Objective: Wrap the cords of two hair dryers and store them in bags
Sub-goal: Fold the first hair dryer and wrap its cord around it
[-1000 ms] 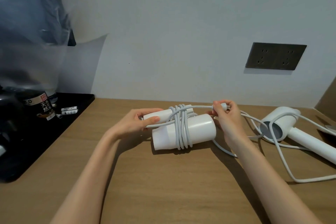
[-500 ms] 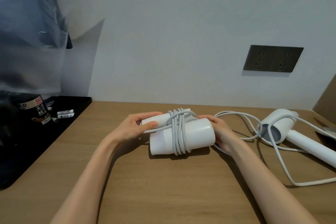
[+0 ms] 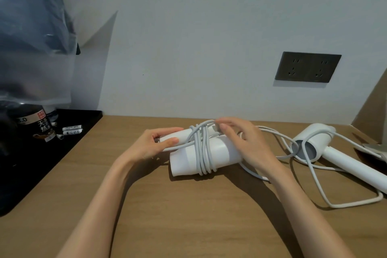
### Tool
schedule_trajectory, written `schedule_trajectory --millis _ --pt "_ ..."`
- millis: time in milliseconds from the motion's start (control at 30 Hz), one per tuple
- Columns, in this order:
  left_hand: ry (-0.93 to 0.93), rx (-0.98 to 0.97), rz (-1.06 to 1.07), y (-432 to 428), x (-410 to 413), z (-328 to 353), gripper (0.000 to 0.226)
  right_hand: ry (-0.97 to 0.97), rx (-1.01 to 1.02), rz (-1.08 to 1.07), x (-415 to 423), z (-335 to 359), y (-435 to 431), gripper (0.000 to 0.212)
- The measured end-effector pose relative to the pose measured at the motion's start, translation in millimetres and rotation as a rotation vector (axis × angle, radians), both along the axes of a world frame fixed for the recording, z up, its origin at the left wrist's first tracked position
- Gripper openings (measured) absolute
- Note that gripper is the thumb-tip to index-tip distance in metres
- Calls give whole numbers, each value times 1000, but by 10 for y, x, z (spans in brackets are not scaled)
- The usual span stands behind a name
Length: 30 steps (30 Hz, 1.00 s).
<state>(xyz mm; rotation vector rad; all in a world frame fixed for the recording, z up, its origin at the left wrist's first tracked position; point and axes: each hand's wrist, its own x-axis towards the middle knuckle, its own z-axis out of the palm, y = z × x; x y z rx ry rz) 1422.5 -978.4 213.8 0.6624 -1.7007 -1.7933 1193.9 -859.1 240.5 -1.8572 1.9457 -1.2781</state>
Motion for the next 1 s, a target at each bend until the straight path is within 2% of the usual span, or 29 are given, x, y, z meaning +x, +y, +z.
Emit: schedule_trajectory --millis 100,200,400,533,633,733,833,900,933,1000 --pt "10 -6 1 21 -2 11 33 34 123 138 64 -56 -16 46" --pt "-5 -14 8 17 -6 11 33 -9 128 158 43 -68 -8 65" --pt "-15 -6 67 -3 -25 -11 30 196 155 105 -1 -78 32 74" --pt "-15 -16 240 16 -111 -34 21 201 186 87 -71 -101 37 90" --pt "-113 -220 381 27 -186 -35 23 194 213 106 -92 -147 40 99" --pt "-343 -686 483 121 -228 36 27 193 211 95 -105 -188 52 101" --pt "-509 -912 371 341 -295 65 44 188 184 24 -94 -230 55 100" --pt "-657 -1019 249 382 -311 -28 69 208 166 -25 -53 -250 43 100" --pt "-682 -1057 204 371 -299 -68 81 227 158 -39 -25 -254 34 100" --pt "-627 -1100 185 291 -263 -114 89 256 147 -54 26 -249 13 100"
